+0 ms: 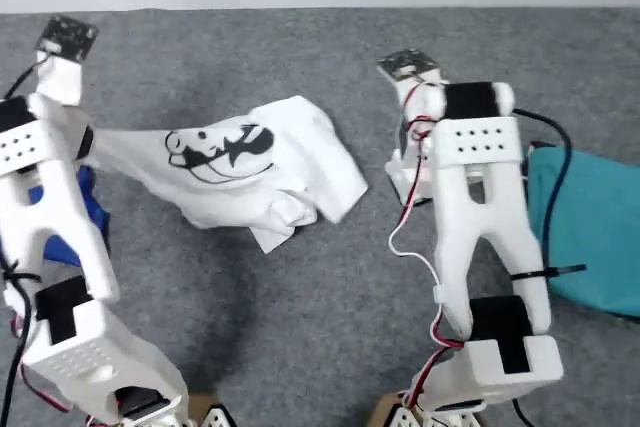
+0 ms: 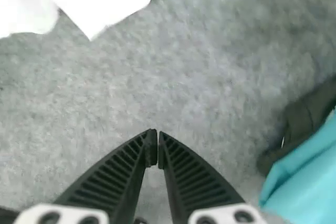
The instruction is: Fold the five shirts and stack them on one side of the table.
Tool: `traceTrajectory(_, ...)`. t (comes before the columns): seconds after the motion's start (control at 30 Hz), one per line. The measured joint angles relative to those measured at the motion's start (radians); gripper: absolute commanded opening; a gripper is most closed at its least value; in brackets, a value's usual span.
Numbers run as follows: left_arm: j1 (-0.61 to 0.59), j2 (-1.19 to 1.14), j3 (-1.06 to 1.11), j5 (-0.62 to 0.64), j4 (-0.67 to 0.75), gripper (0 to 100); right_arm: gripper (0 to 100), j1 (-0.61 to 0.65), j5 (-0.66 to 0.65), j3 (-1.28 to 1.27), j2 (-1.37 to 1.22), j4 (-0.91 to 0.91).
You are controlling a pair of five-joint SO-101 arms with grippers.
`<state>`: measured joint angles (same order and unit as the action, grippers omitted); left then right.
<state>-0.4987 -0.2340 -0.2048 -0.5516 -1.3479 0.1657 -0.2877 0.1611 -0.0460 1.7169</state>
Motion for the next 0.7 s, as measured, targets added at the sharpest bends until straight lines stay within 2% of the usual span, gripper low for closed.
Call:
traceTrajectory(0.1, -0.003, 0.000, 0.000, -0.080, -0.077, 6, 17.0, 0.038, 0.000, 0.000, 0.000, -0.052)
traceTrajectory(0.17, -0.002, 0.009, 0.000, -0.118, -0.126, 11, 19.9, 0.068, 0.003, 0.000, 0.000, -0.089)
traceTrajectory(0.3, 0.020, 0.098, 0.000, -0.138, -0.203, 17, 20.9, 0.133, 0.054, 0.000, -0.014, -0.127)
traceTrajectory(0.5, 0.064, 0.273, 0.014, -0.141, -0.255, 17, 21.0, 0.281, 0.063, 0.000, -0.124, -0.161)
traceTrajectory(0.7, 0.058, 0.301, 0.066, -0.141, -0.255, 17, 21.0, 0.316, 0.063, 0.000, -0.269, -0.262)
